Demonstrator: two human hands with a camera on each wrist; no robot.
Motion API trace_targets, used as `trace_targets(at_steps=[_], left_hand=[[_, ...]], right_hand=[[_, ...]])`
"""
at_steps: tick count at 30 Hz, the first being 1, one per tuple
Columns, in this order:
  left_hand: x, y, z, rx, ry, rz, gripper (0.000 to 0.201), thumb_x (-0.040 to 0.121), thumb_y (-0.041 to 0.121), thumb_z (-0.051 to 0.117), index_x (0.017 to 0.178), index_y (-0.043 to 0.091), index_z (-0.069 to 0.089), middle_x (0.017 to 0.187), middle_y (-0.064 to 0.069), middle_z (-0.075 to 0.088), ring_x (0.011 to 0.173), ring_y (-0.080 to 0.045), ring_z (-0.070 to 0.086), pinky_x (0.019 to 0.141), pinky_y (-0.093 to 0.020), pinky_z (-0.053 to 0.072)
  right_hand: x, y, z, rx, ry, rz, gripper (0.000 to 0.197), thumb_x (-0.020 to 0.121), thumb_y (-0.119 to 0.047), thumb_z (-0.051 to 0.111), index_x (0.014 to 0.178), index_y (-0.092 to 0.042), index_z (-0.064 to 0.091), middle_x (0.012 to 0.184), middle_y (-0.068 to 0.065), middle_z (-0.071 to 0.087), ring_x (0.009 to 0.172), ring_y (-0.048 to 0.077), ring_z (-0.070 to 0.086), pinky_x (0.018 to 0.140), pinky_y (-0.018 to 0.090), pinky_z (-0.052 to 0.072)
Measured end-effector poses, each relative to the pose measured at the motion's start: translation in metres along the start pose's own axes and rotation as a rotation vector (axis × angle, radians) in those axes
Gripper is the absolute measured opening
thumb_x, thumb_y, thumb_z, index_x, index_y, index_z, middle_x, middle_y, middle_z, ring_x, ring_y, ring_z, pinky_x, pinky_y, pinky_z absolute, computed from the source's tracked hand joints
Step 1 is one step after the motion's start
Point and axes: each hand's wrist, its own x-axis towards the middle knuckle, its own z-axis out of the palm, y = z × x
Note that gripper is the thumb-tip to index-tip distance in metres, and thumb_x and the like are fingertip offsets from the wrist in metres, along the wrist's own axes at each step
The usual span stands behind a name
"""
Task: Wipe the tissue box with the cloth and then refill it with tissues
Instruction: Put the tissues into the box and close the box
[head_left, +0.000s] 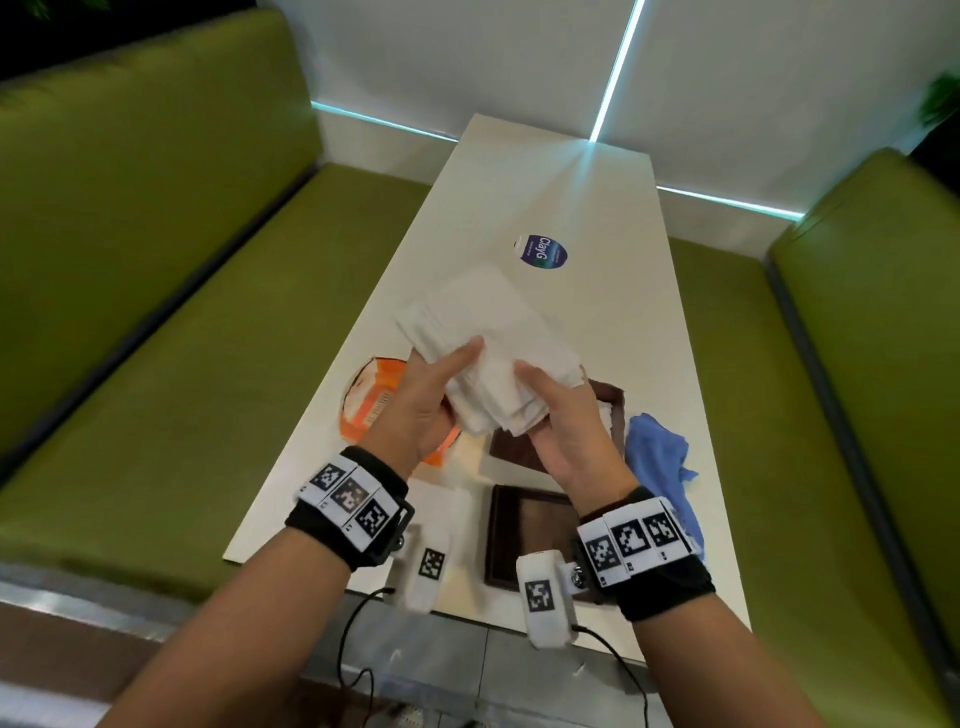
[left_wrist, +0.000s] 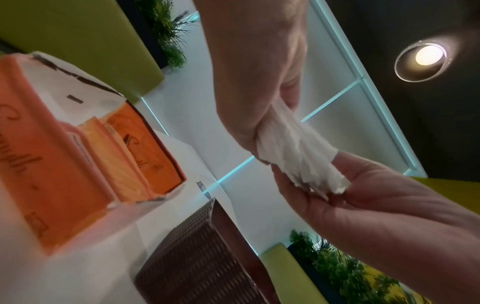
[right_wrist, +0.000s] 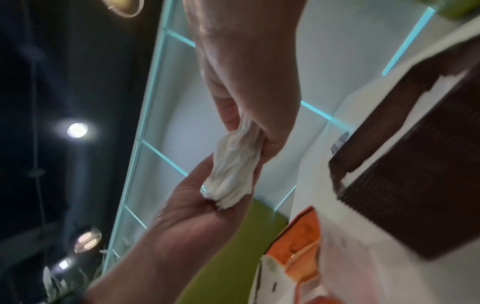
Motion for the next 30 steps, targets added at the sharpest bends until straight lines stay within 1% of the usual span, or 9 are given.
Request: trace_targets(at_steps=[4,8,10,13,16,20,24,27,30], left_hand=[[0.000,-0.003,0.000,0.118,0.049,-0.019,0.050,0.088,0.001,0.064,0.136,0.007,0.050,0.126,-0.016,0.065,0.115,-0.031,0.063,0.085,-0.037,0.059],[-0.004,0.005,0.000,0.348,-0.063,-0.080,0.052,0.084,0.010,0.070,0.133,0.009,0.052,0.119,-0.010,0.069,0.106,-0.024,0.068,0.076,-0.029,0.058],[-0.006,0.004,0.007,0.381,-0.064,-0.069,0.051,0.086,0.019,0.070,0.133,0.012,0.051,0.118,-0.007,0.069,0.105,-0.022,0.069,0.075,-0.028,0.059],[-0.008,-0.004,0.013,0.408,0.089,0.027,0.045,0.094,0.035,0.058,0.135,0.026,0.040,0.115,-0.001,0.068,0.100,-0.017,0.068,0.072,-0.030,0.058],[-0.013,-0.015,0.008,0.408,0.188,0.236,0.033,0.101,0.021,0.047,0.124,0.038,0.031,0.091,-0.003,0.067,0.082,-0.016,0.063,0.071,-0.031,0.052],[-0.015,-0.021,0.008,0.539,0.223,0.339,0.017,0.101,0.018,0.046,0.117,0.025,0.048,0.087,0.001,0.064,0.080,-0.011,0.058,0.075,-0.027,0.048],[-0.017,-0.019,0.014,0.561,0.185,0.320,0.025,0.101,0.031,0.045,0.119,0.020,0.059,0.107,0.018,0.062,0.096,0.013,0.057,0.082,-0.008,0.045],[-0.017,-0.021,0.016,0.557,0.126,0.266,0.043,0.088,0.055,0.055,0.116,0.023,0.059,0.111,0.017,0.063,0.105,0.006,0.058,0.092,-0.017,0.046],[-0.015,-0.023,0.014,0.710,0.101,0.283,0.054,0.077,0.060,0.068,0.115,0.022,0.059,0.111,0.009,0.067,0.104,-0.007,0.064,0.088,-0.028,0.053]], right_hand=[[-0.007,-0.016,-0.009,-0.293,0.222,0.018,0.062,0.083,-0.011,0.073,0.134,-0.017,0.038,0.120,0.010,0.060,0.107,0.027,0.063,0.088,0.045,0.054],[-0.010,-0.031,-0.019,-0.469,0.158,0.065,0.063,0.083,-0.027,0.073,0.135,-0.024,0.037,0.108,0.001,0.065,0.101,0.020,0.066,0.082,0.032,0.056],[-0.012,-0.030,-0.021,-0.418,0.068,0.148,0.051,0.086,-0.026,0.070,0.130,-0.009,0.051,0.112,0.007,0.070,0.107,0.028,0.067,0.083,0.034,0.058],[-0.014,-0.023,-0.024,-0.179,0.011,0.177,0.035,0.093,-0.020,0.061,0.124,-0.004,0.060,0.118,0.013,0.070,0.111,0.029,0.066,0.092,0.039,0.056],[-0.014,-0.017,-0.027,-0.040,0.020,0.145,0.034,0.096,-0.016,0.056,0.127,-0.004,0.058,0.122,0.014,0.067,0.113,0.028,0.064,0.099,0.042,0.051],[-0.013,-0.011,-0.028,-0.036,0.037,0.129,0.039,0.096,-0.014,0.053,0.134,-0.005,0.051,0.127,0.013,0.064,0.116,0.028,0.062,0.101,0.043,0.050],[-0.014,-0.007,-0.027,-0.044,0.055,0.108,0.038,0.097,-0.011,0.052,0.134,-0.008,0.050,0.129,0.013,0.063,0.123,0.031,0.058,0.103,0.045,0.047],[-0.015,-0.006,-0.027,-0.069,0.044,0.099,0.040,0.097,-0.011,0.051,0.136,-0.007,0.049,0.132,0.015,0.061,0.125,0.033,0.056,0.106,0.049,0.044],[-0.018,-0.007,-0.024,-0.073,0.006,0.114,0.039,0.098,-0.014,0.051,0.137,-0.008,0.050,0.131,0.014,0.062,0.123,0.030,0.058,0.105,0.048,0.046]])
